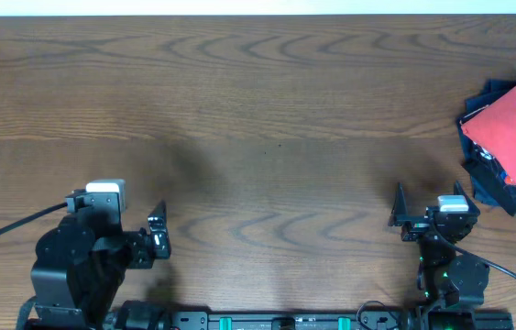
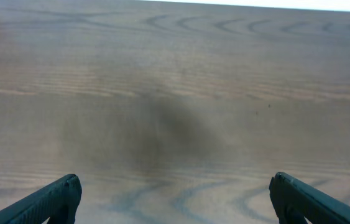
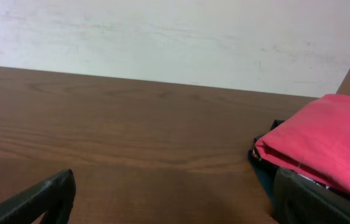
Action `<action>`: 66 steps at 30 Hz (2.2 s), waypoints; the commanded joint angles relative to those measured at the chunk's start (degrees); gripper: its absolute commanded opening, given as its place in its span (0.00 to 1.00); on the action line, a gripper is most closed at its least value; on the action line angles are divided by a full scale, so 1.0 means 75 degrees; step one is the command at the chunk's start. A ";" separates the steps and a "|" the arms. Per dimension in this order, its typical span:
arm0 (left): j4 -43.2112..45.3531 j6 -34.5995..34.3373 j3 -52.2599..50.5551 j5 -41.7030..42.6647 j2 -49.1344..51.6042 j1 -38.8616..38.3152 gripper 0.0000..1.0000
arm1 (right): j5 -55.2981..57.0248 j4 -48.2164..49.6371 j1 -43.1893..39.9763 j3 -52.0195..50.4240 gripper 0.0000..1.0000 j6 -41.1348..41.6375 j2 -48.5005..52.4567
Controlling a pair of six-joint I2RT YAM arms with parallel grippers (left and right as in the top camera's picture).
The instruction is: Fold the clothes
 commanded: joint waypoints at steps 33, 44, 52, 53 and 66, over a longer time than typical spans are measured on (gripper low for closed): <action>0.7388 0.1137 -0.7359 -0.0475 -0.3966 0.0851 0.98 | 0.0047 -0.0035 0.0105 -0.0009 0.99 0.0093 -0.0050; 0.7143 0.1046 -0.7600 -0.0408 -0.3969 0.0854 0.98 | 0.0047 -0.0035 0.0105 -0.0009 0.99 0.0093 -0.0050; 0.7143 0.1046 -0.7600 -0.0411 -0.3949 0.0854 0.98 | 0.0044 -0.0035 0.0105 -0.0009 0.99 0.0093 -0.0050; 0.7143 0.1046 -0.7600 -0.0408 -0.3949 0.0854 0.98 | 0.0047 -0.0035 0.0105 -0.0009 0.99 0.0093 -0.0050; 0.7143 0.1046 -0.7600 -0.0408 -0.3949 0.0854 0.98 | 0.0047 -0.0035 0.0105 -0.0009 0.99 0.0093 -0.0050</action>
